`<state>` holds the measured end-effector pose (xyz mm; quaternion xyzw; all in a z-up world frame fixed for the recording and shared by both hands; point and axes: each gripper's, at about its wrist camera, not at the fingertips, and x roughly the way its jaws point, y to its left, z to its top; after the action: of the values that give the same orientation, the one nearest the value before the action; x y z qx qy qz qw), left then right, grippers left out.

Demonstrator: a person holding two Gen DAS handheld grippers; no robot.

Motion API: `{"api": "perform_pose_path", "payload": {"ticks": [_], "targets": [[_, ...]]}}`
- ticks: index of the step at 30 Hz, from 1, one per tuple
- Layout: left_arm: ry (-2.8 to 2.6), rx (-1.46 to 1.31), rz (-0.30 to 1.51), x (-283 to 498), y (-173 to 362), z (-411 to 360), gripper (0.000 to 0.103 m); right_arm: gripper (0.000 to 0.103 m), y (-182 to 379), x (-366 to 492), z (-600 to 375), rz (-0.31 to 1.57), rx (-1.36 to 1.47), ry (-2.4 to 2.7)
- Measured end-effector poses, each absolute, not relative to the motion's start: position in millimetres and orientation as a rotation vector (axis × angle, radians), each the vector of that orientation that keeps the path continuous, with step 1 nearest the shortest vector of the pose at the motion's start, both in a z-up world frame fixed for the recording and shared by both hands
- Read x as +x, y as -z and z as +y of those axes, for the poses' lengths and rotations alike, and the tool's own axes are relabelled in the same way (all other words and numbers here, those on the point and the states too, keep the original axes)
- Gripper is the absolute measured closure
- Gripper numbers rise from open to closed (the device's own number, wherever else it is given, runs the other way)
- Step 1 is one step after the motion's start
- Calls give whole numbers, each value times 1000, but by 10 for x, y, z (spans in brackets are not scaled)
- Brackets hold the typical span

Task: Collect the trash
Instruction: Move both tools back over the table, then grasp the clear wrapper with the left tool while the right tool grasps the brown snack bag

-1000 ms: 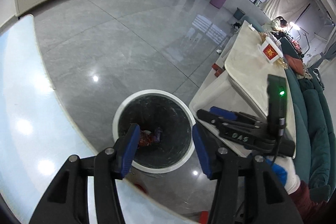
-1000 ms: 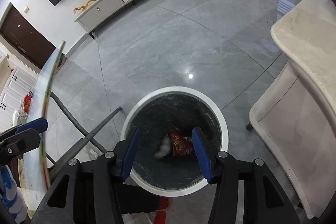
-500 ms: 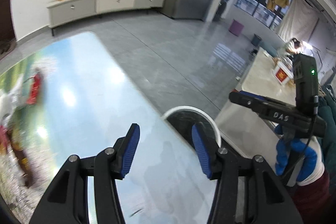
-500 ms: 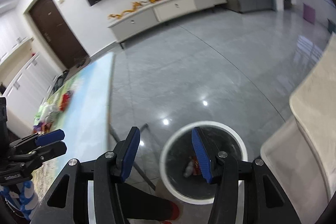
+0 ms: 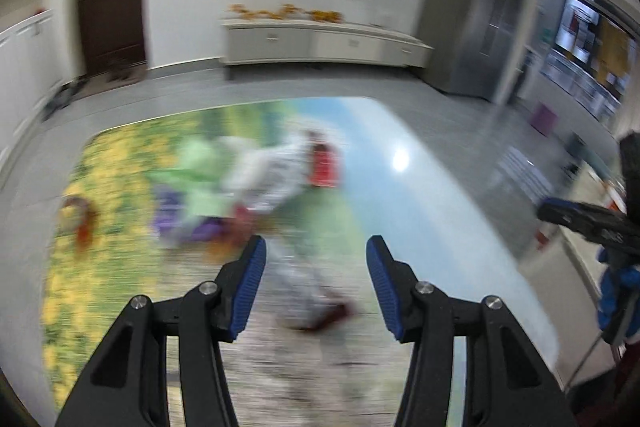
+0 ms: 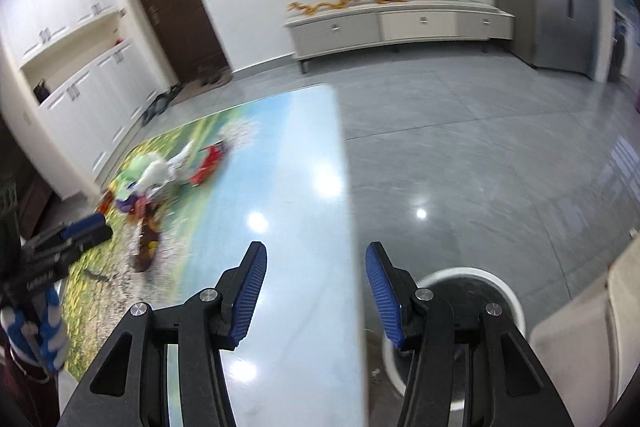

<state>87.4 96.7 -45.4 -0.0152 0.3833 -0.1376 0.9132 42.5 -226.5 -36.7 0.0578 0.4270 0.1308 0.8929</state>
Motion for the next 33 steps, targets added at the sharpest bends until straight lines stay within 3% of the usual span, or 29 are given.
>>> {"api": "perform_pose_path", "payload": {"ticks": [13, 25, 33], "targets": [[-75, -134, 842, 1618, 844, 2736, 53, 53, 564, 908, -784, 966, -59, -553], [-70, -182, 926, 1979, 1269, 2934, 54, 52, 1000, 1109, -41, 1088, -142, -661], [-40, -173, 925, 1891, 1304, 2850, 88, 52, 1201, 1130, 165, 1135, -167, -672]]}}
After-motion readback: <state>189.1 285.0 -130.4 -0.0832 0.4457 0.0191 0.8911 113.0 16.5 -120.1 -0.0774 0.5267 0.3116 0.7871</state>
